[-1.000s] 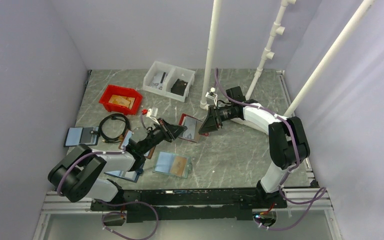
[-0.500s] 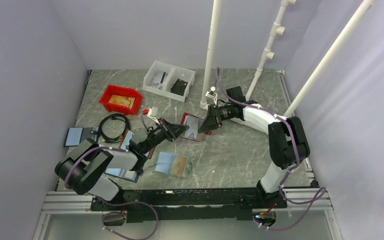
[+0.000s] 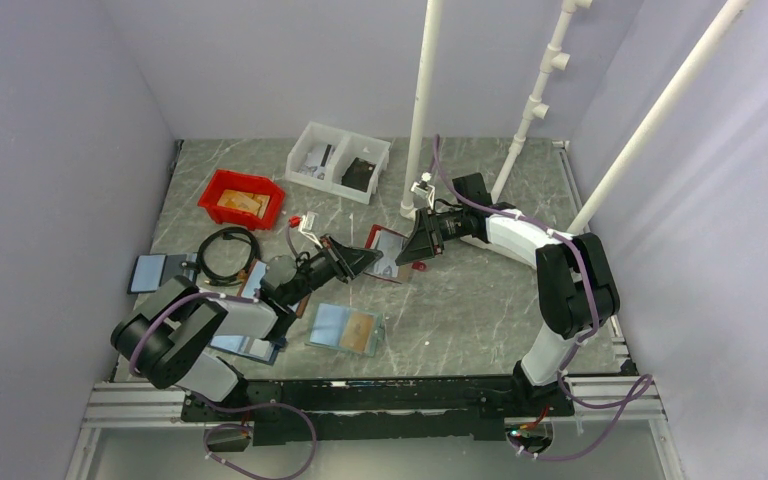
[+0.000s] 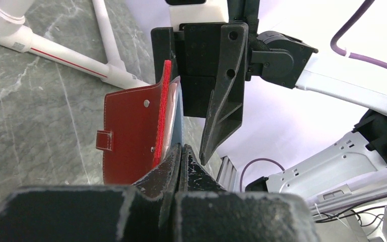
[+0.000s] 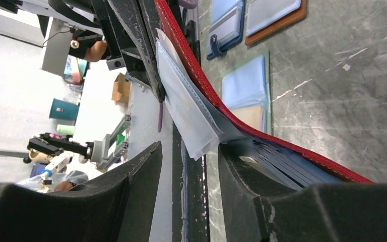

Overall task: Take the credit cards out of the card holder
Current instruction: Remove the credit card from the card holder.

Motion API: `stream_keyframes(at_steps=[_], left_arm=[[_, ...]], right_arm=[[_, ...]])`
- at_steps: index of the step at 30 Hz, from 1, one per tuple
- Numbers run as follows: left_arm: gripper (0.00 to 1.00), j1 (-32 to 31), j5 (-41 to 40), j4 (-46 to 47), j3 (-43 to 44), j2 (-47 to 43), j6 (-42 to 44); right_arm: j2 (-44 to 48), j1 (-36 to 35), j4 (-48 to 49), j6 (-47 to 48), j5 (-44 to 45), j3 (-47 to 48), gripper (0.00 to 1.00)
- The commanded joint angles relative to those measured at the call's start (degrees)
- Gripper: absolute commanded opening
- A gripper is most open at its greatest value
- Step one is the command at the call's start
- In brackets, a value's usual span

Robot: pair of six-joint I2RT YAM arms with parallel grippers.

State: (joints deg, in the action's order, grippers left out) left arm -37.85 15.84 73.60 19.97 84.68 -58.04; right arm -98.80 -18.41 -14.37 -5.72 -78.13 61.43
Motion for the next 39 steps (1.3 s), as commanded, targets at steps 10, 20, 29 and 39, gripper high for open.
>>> stream_keyframes(at_steps=[10, 20, 29, 39], left_arm=[[0.0, -0.3, 0.8, 8.6, 1.8, 0.8, -2.2], [0.0, -0.4, -3.0, 5.4, -0.1, -0.8, -2.4], [0.01, -0.3, -3.8, -1.5, -0.1, -5.1, -0.6], [0.06, 2.0, 5.0, -2.9, 1.5, -4.9, -2.3]], right_arm=[[0.6, 0.1, 5.4, -3.1, -7.5, -0.4, 0.38], [0.7, 0.1, 3.0, -0.8, -9.3, 0.6, 0.19], [0.7, 0.0, 1.4, 0.5, -8.8, 1.1, 0.03], [0.5, 0.1, 1.5, 0.7, -7.9, 1.0, 0.0]])
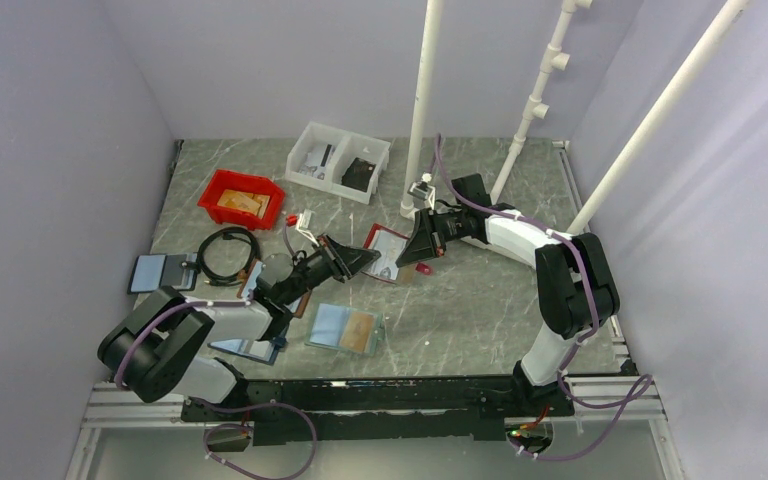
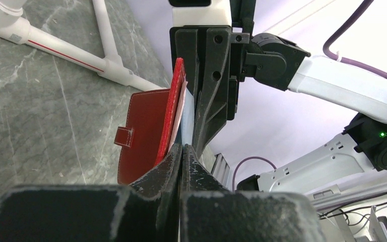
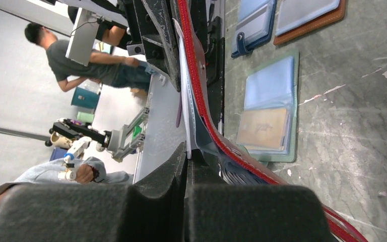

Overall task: Take the credit cards out of the card holder
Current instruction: Remove the credit card from the card holder.

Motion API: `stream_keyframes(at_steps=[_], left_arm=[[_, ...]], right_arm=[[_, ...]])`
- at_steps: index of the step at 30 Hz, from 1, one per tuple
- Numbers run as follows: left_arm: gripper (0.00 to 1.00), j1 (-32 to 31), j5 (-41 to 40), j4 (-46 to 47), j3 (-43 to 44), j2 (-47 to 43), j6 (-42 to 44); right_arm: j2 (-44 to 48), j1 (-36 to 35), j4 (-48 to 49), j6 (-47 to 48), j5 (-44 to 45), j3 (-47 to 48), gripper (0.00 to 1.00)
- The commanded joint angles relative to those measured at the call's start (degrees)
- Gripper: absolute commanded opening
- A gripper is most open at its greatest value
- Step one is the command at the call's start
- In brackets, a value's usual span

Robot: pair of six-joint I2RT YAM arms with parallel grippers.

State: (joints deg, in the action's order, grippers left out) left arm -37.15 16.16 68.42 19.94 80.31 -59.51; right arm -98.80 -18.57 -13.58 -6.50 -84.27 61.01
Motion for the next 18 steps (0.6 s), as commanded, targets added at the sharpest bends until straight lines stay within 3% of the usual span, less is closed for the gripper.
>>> stream_keyframes(at_steps=[1, 13, 15, 18], left_arm=[[0.06, 1.7, 5.6, 2.7, 1.6, -0.1, -1.4], [0.15, 4.2, 11.5, 2.2, 2.3, 0.5, -3.7], [0.13, 4.3, 12.1, 1.8, 2.5, 0.4, -3.7], [0.0, 4.6, 12.8, 2.6, 2.3, 0.3, -3.9]], right_arm=[[0.5, 0.3, 0.7, 1.7, -1.9, 1.3, 0.0], [-0.4, 0.5, -1.8, 4.7, -1.2, 1.9, 0.0], [-0.4, 0.5, -1.8, 4.7, -1.1, 1.9, 0.0], [-0.6, 0.5, -1.8, 4.6, -0.9, 1.9, 0.0]])
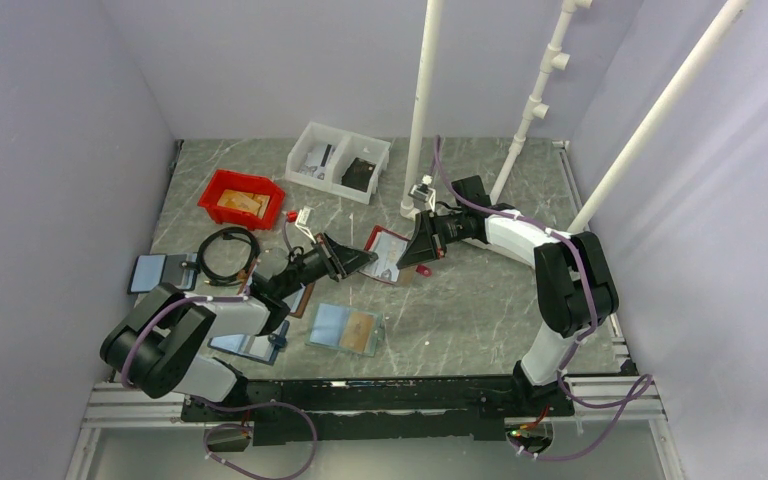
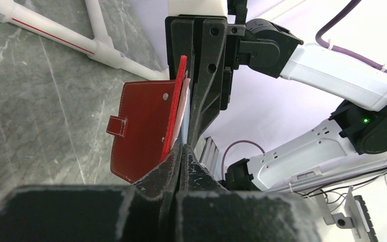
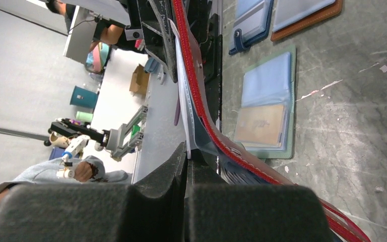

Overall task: Take the credit cards out of the card holder
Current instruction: Remove the credit card from the card holder.

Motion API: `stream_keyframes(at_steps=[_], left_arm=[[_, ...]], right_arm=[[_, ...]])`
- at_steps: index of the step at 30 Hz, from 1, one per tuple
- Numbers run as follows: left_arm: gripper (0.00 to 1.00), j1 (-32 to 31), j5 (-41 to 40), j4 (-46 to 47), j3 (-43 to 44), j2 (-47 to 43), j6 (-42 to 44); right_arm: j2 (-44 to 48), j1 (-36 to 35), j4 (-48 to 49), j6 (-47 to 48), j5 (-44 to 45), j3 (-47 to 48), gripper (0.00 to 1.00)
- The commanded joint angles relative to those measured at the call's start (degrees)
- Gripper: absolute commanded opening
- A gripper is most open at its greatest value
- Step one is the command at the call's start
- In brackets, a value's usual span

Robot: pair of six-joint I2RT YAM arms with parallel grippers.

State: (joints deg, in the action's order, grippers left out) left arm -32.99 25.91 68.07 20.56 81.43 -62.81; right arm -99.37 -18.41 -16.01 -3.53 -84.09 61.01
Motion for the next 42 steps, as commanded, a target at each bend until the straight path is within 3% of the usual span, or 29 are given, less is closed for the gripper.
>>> stream_keyframes(at_steps=[1, 18, 21, 23, 27, 30, 35, 42], left_arm=[[0.0, 0.7, 3.3, 3.4, 1.5, -0.8, -0.8], [0.02, 3.4, 3.9, 0.1, -0.2, -6.0, -0.2], [0.31, 4.3, 4.2, -9.0, 0.4, -9.7, 3.4], [0.48, 4.4, 3.5, -21.7, 1.9, -14.6, 8.5], [0.76, 4.4, -1.6, -45.9, 5.5, -26.5, 20.5], [0.94, 4.4, -4.4, -51.8, 5.1, -32.7, 24.7], [0.97, 4.4, 0.9, -49.9, 5.2, -30.4, 25.0], [0.9, 4.4, 7.8, -38.2, 5.9, -21.1, 22.2]], right_arm=[[0.0, 0.4, 0.6, 1.7, -1.0, 1.9, 0.0], [-0.9, 0.4, -3.3, 5.7, 0.3, 3.0, 0.0], [-1.0, 0.4, -5.3, 7.7, 1.0, 3.6, 0.0], [-1.2, 0.4, -8.3, 10.1, 1.7, 4.4, 0.0], [-1.5, 0.1, -10.9, 12.9, 2.6, 5.4, 0.0], [-1.9, -0.7, -12.9, 14.7, 3.2, 6.1, 0.0], [-1.9, -1.6, -16.8, 18.8, 3.0, 7.6, 0.0], [-2.6, -2.4, -19.0, 21.1, 2.8, 8.2, 0.0]])
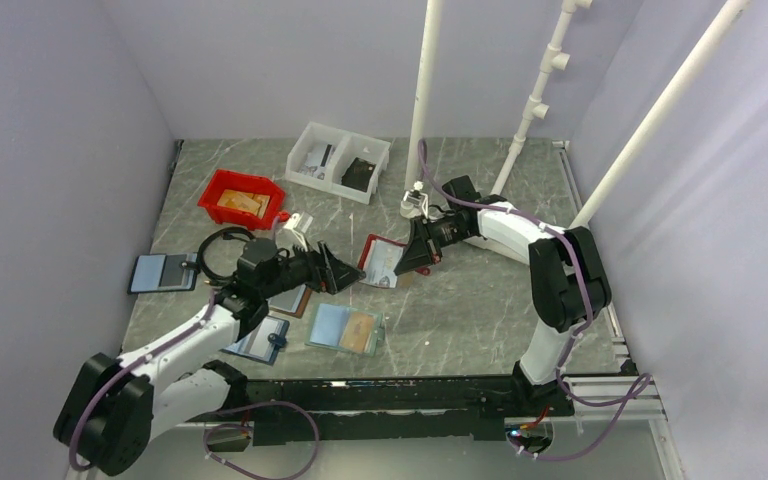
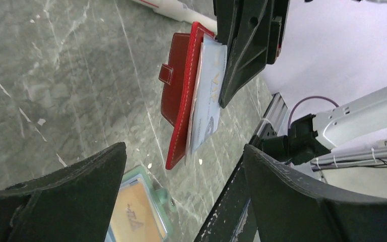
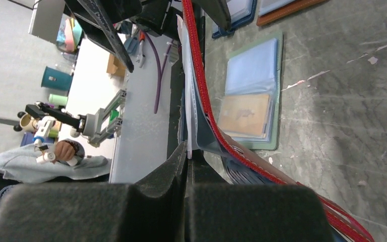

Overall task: Take the credit cards out of the card holder
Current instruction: Remove the credit card from the card holder.

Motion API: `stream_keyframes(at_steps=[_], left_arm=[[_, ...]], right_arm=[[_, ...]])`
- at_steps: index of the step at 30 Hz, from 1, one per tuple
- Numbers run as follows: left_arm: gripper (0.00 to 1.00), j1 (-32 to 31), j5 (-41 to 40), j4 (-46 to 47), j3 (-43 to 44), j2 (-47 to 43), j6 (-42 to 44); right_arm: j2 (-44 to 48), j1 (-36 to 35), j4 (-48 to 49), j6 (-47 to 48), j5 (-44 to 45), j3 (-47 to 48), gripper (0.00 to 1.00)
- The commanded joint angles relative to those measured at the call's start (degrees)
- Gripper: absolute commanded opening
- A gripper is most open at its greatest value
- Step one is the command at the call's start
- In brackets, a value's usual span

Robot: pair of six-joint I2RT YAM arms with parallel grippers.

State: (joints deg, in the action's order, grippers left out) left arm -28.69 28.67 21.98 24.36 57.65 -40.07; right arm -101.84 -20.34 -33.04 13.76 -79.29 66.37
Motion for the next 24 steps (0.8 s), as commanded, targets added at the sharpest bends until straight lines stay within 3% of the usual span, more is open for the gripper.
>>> stream_keyframes(at_steps=[1, 10, 24], left_arm=[[0.88, 0.1, 5.8, 9.8, 2.2, 3.9, -1.2], [0.64, 0.0, 11.1, 23.2, 2.6, 13.5, -7.6], [0.57, -1.2, 11.7, 28.2, 3.1, 18.3, -10.1]], right_arm=[[-0.3, -0.6, -2.4, 4.4, -1.9, 3.0, 0.0], [-1.8, -1.2, -10.6, 14.1, -4.2, 5.1, 0.0], [-1.8, -1.1, -14.7, 19.5, -2.6, 5.5, 0.0]])
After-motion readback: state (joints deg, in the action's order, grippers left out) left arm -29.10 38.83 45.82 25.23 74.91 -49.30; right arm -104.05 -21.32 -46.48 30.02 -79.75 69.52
